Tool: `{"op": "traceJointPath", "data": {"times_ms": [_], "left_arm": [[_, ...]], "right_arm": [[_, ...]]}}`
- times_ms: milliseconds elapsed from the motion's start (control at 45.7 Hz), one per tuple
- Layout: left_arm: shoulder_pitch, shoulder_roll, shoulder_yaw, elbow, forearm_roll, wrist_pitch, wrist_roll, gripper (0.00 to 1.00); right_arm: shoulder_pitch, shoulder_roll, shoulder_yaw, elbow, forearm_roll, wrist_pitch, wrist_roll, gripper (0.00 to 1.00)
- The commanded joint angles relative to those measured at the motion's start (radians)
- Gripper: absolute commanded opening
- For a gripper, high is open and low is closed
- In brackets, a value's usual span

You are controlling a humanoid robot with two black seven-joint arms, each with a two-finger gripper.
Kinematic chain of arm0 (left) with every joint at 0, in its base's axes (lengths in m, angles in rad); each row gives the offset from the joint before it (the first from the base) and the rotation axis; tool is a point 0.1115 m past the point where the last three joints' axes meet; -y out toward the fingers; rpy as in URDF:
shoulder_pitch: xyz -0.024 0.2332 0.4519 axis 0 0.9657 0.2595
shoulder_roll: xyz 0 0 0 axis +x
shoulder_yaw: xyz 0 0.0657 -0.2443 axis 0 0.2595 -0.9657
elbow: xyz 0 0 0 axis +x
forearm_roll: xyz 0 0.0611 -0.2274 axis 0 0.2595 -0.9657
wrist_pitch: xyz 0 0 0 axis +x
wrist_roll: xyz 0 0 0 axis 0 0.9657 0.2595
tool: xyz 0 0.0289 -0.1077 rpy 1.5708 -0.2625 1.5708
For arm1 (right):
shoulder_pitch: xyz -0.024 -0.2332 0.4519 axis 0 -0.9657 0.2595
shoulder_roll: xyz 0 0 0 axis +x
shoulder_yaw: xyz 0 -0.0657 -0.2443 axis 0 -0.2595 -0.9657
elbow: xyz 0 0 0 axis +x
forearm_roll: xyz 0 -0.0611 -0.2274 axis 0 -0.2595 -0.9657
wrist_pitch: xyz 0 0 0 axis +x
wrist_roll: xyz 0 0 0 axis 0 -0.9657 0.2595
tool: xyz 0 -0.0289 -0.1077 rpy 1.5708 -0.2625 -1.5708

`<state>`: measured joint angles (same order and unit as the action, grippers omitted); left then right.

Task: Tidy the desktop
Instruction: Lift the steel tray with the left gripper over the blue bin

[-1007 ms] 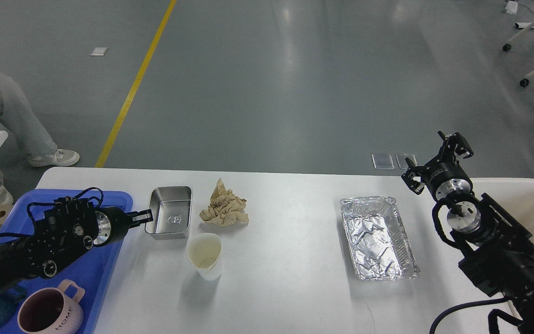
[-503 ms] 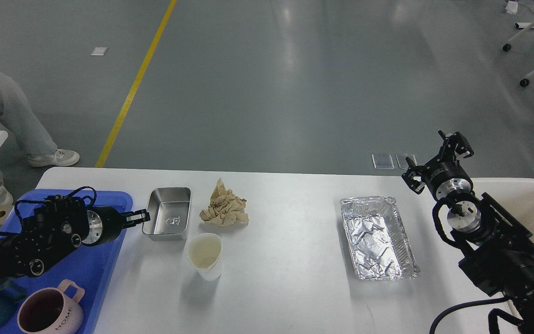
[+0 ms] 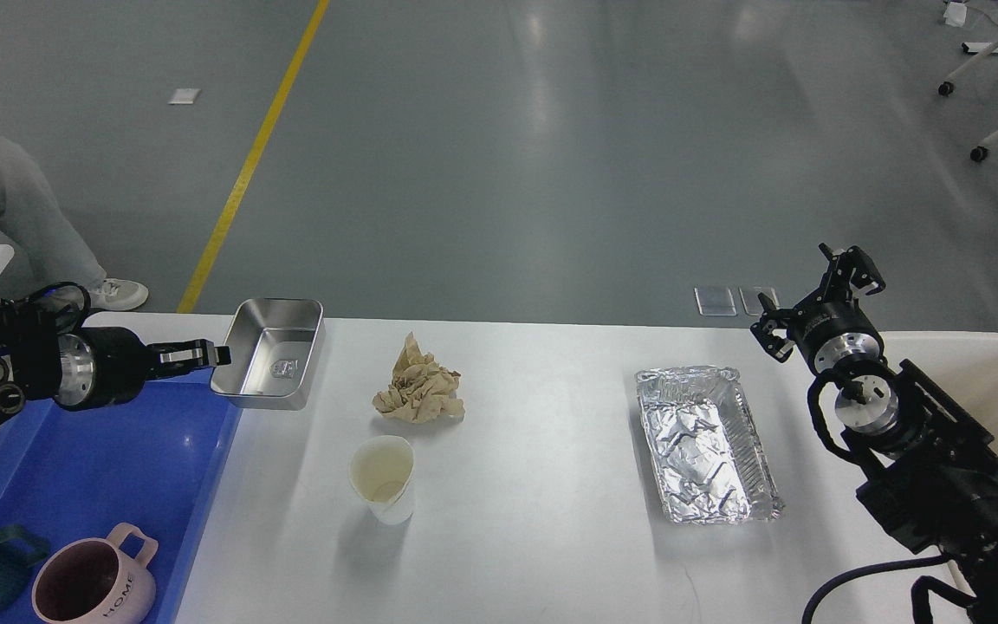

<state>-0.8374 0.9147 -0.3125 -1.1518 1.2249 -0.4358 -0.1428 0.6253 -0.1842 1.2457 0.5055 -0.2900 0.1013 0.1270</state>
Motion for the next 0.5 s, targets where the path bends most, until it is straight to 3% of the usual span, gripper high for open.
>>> {"op": "traceJointPath", "data": {"times_ms": [0, 219, 481], "left_arm": [[0.001, 0.084, -0.091, -0.083, -0.033, -0.093, 0.038, 0.01], [0.012, 0.205, -0.249, -0.201, -0.077, -0.195, 0.052, 0.01], [-0.005, 0.329, -0.379, -0.258, -0.245, -0.284, 0.048, 0.02]], "right_arm": [[-0.001, 0.002, 0.0, 0.001, 0.0, 0.0, 0.0, 1.0], [0.001, 0.006, 0.0, 0.002, 0.0, 0.0, 0.0, 1.0], [0.002, 0.019, 0.001, 0.002, 0.0, 0.0, 0.0, 1.0]]}}
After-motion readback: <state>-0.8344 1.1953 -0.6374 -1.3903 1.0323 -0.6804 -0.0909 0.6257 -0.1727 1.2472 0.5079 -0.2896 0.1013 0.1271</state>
